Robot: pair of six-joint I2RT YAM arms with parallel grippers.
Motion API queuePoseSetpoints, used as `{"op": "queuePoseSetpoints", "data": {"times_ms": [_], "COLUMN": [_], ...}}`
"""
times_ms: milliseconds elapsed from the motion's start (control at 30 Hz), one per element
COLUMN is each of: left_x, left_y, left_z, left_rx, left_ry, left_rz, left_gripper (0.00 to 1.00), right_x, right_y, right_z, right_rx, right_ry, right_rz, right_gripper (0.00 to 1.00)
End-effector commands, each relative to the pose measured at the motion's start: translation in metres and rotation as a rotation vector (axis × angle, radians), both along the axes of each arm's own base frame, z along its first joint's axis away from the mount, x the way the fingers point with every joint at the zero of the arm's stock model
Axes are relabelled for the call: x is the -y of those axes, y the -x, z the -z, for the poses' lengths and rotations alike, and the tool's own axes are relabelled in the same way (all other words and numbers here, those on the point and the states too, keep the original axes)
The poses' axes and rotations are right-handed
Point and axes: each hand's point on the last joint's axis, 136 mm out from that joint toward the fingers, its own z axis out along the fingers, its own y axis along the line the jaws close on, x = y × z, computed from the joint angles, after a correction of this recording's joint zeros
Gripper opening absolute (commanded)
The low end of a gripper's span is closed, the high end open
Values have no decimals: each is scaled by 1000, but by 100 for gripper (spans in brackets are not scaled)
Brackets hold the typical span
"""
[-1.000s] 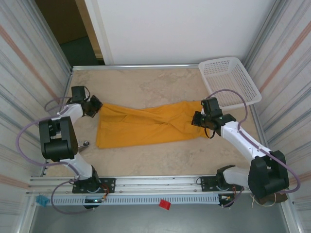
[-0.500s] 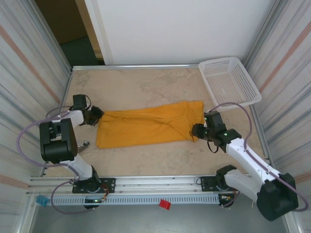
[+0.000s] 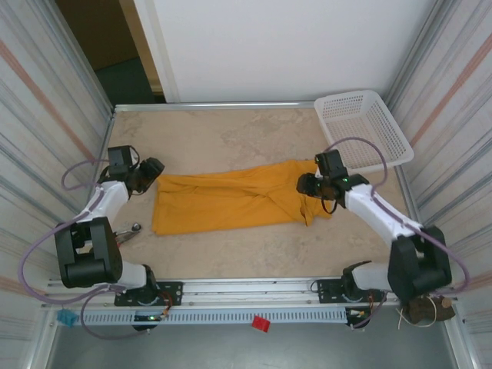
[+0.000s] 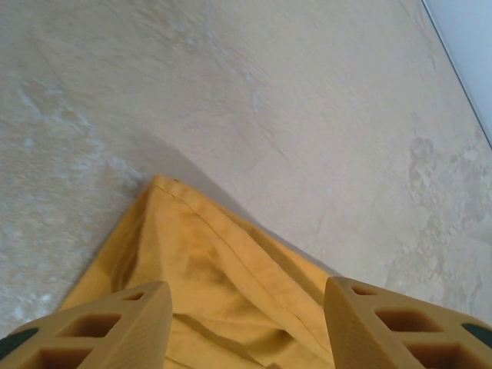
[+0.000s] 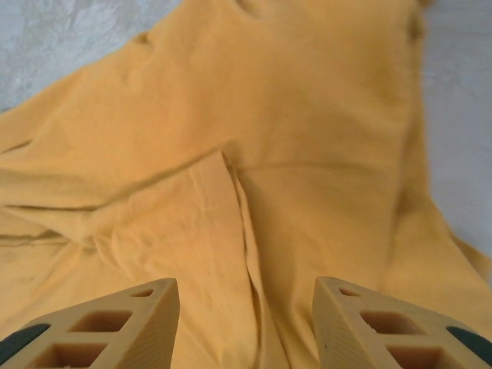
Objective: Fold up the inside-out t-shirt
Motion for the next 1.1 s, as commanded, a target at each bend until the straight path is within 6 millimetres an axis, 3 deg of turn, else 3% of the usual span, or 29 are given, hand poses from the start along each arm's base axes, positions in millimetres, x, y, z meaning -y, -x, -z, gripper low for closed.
{"op": "queuePoseSetpoints", "data": {"times_ms": [0,167,233,400,633,800,900,1000,1067], "left_x": [7,15,15,17,21,24,24,24,23], "left_y": [5,12,14,15,13,14,15,14,13], "left_z": [-14,-16,-15,-14,-13,-11,-12,-16,-18], "left_rx": [15,18,17,14,14,11,11,15,17], "left_ry": [-15,-4,-2,0,-2,0,1,-6,-11], "left_rz": [19,26,24,24,37,41,42,48,52], "left_gripper": [55,55,55,55,55,55,55,56,56], "right_x": [-20,-39,-46,-48,-57,-81,-99,-113,-107], "right_y": [-18,-31,-31,-25,-5,25,54,84,87], "right_z": [14,44,51,49,7,8,15,8,-1], "right_rx": [-16,-81,-99,-102,-44,-65,-109,-113,-84], "right_ry": [23,35,41,35,-15,-18,-26,-67,-76], "right_rz": [-108,-156,-178,-193,-241,-326,-410,-517,-502], "right_gripper": [47,49,44,0,0,0,15,35,42]}}
